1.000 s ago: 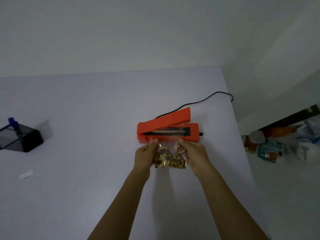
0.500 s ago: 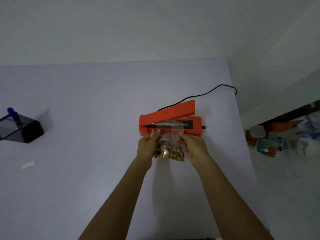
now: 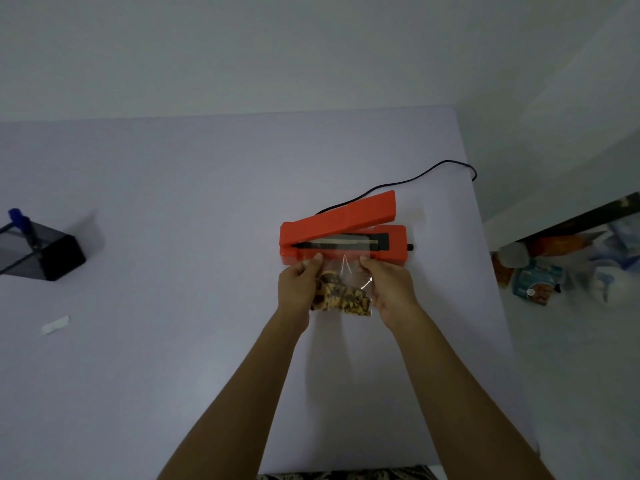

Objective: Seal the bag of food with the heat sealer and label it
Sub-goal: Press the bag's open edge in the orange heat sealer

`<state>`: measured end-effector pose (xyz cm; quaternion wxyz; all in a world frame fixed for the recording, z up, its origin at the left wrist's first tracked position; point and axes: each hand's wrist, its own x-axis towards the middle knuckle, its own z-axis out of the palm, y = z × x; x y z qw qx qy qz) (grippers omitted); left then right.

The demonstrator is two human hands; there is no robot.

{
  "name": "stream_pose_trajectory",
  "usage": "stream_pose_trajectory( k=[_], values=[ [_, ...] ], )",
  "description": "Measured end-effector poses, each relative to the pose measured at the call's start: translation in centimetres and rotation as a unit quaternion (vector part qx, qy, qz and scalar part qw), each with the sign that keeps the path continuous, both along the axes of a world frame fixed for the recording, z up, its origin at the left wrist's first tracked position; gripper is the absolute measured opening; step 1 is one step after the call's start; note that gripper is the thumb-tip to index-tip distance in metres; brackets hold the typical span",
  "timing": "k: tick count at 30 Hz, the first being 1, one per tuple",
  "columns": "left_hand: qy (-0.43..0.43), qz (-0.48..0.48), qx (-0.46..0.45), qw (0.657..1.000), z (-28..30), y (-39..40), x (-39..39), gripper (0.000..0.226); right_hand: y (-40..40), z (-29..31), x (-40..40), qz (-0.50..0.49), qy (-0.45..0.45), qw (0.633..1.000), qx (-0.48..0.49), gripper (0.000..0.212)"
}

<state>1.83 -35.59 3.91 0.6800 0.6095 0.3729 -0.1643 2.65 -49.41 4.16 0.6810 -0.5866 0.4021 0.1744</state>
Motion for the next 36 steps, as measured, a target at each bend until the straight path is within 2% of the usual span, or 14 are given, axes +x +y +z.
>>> stream_pose_trajectory(
  k=[5, 17, 21, 25, 28, 29, 31, 33, 34, 36],
  values=[
    [-0.001, -0.005, 0.002, 1.0, 0.2, 0.0, 0.1, 0.032, 0.2, 0.3, 0.0, -0.002, 0.001, 1.0, -0.007, 0.008],
    [0.012, 0.034, 0.015, 0.999, 0.7, -0.4, 0.0, 0.025, 0.3, 0.7, 0.1, -0.001, 0.003, 1.0, 0.0, 0.012],
    [0.011, 0.041, 0.006, 0.999, 1.1, -0.5, 0.2, 0.023, 0.2, 1.0, 0.1, -0.004, 0.002, 1.0, 0.004, 0.003],
    [0.017, 0.04, 0.006, 0.999, 1.0, -0.6, 0.3, 0.024, 0.3, 0.8, 0.3, -0.008, 0.011, 1.0, -0.008, 0.004],
    [0.024, 0.039, 0.009, 0.999, 0.8, -0.6, 0.2, 0.025, -0.1, 0.6, 0.3, 0.002, 0.036, 0.999, -0.022, 0.019],
    [0.026, 0.039, 0.009, 0.999, 0.7, -0.5, 0.2, 0.025, -0.3, 0.9, 0.3, 0.012, 0.047, 0.997, -0.053, 0.026],
    [0.029, 0.04, 0.004, 0.999, 0.6, -0.5, 0.2, 0.025, -0.8, 1.9, 0.2, 0.032, 0.037, 0.978, -0.204, 0.042],
    [0.031, 0.043, -0.001, 0.999, 0.6, -0.4, 0.2, 0.024, -1.3, 3.6, 0.2, -0.01, -0.052, 0.93, -0.365, 0.046],
    [0.03, 0.043, 0.0, 0.999, 0.6, -0.5, 0.2, 0.023, -1.5, 4.8, 0.2, -0.046, -0.114, 0.912, -0.392, 0.042],
    [0.03, 0.043, 0.001, 0.999, 0.5, -0.5, 0.2, 0.023, -1.5, 7.0, 0.7, -0.077, -0.235, 0.894, -0.373, 0.039]
  ],
)
